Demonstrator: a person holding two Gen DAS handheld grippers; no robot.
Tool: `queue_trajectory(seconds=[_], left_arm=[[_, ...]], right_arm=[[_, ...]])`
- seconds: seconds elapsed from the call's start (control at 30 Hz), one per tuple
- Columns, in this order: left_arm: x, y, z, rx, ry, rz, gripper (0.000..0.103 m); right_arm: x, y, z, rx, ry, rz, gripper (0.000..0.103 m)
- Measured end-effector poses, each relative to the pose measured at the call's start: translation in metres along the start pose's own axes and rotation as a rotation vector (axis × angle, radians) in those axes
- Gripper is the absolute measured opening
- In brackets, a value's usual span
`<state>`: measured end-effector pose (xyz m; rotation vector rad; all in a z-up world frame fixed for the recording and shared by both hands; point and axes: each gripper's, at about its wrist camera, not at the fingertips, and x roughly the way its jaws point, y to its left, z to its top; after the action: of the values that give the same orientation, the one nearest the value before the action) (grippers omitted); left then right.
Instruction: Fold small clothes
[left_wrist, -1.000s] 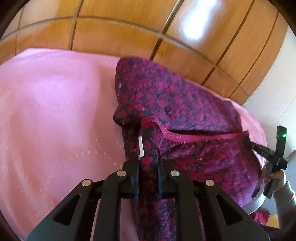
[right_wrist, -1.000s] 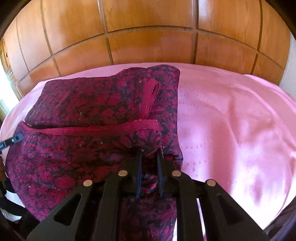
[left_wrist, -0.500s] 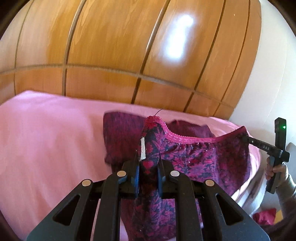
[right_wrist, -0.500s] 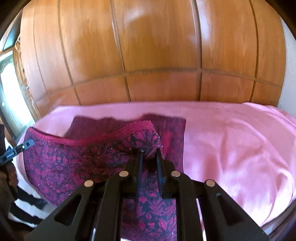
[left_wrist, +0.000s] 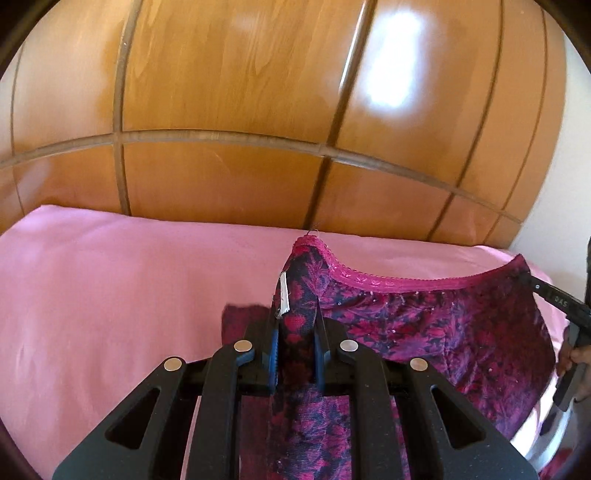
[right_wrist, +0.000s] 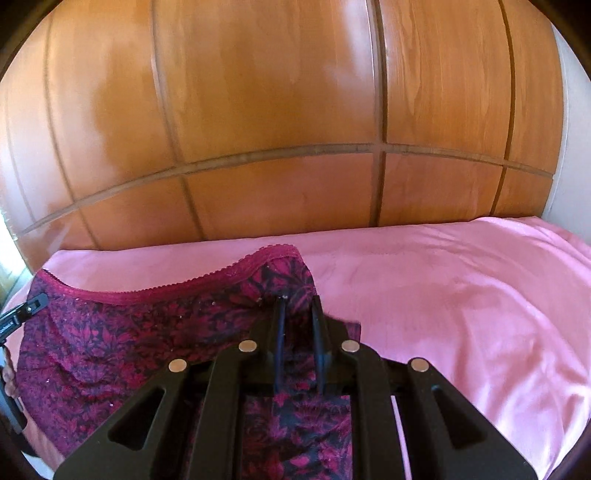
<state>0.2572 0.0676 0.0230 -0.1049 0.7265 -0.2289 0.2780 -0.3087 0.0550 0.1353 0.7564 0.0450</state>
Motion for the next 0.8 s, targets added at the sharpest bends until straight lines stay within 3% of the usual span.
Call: queue_trajectory(seconds=[0.17, 0.23, 0.3, 0.4, 0.53, 0.6, 0.67, 0.8], left_arm=[[0.044, 0.010, 0.005, -0.022, 0.090, 0.029, 0.013], [0.064, 0.015, -0.002, -0.025, 0.148, 0.062, 0.013], [0.087, 0.028, -0.011, -0.071, 0.223, 0.047, 0.013], [0.099, 0.031, -0.016, -0.083, 0.251, 0.057, 0.013], [0.087, 0.024, -0.012, -0.061, 0.235, 0.066, 0.017], [0.069, 0.026, -0.011, -0.082, 0.204, 0.053, 0.023], [0.049, 0.031, -0.018, -0.119, 0.176, 0.074, 0.055], [0.006, 0.044, -0.048, -0.188, 0.136, 0.023, 0.057]], right_arm=[[0.054, -0.006, 0.002, 0.018, 0.083, -0.047, 0.012], [0.078, -0.007, -0.005, 0.017, 0.143, -0.059, 0.012], [0.099, -0.012, -0.014, 0.025, 0.198, -0.069, 0.012], [0.112, -0.017, -0.017, 0.050, 0.228, -0.058, 0.012], [0.111, -0.018, -0.010, 0.046, 0.246, -0.034, 0.018], [0.095, -0.022, -0.008, 0.048, 0.221, -0.008, 0.026], [0.075, -0.026, -0.008, 0.063, 0.188, 0.022, 0.034], [0.028, -0.043, -0.026, 0.118, 0.154, 0.126, 0.039]])
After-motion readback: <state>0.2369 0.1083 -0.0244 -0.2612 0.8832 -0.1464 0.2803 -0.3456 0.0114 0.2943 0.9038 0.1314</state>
